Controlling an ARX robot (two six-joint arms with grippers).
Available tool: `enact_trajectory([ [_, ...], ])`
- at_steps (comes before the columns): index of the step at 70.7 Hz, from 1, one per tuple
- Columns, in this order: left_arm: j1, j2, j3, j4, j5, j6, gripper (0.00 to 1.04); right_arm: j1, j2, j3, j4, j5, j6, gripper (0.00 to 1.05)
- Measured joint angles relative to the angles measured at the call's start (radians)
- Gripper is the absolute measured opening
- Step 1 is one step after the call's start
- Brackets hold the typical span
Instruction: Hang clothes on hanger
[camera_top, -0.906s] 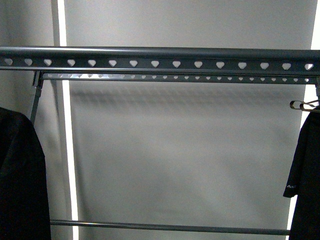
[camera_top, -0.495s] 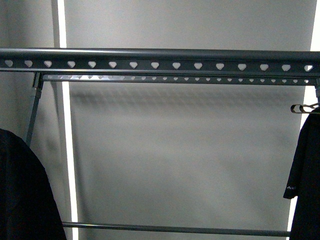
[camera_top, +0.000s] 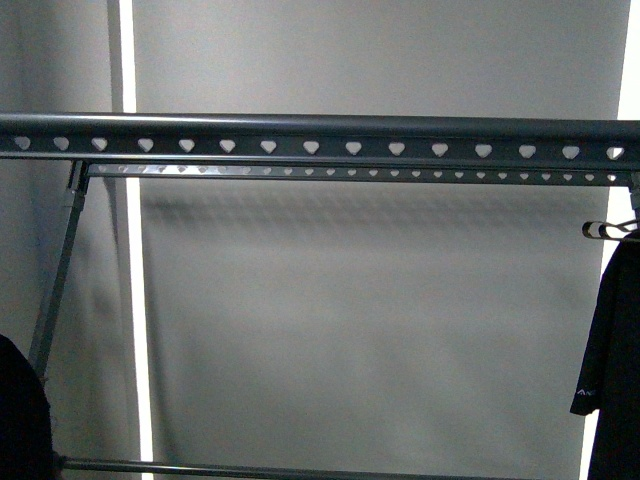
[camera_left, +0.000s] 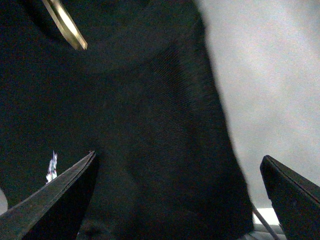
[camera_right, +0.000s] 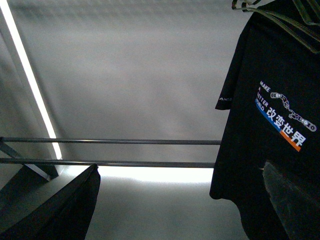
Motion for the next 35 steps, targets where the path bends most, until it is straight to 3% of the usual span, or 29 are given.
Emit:
enact_trajectory([
  [9,-0.003,0.098,0.035,0.027,-0.024,-0.107,0.98,0.000,0.000,0.000,0.000,0.000,0.000,0.97],
  [35,-0.007,0.296,0.196,0.145,-0.081,-0.077,0.95,0.000,0.000,0.000,0.000,0.000,0.000,0.97],
])
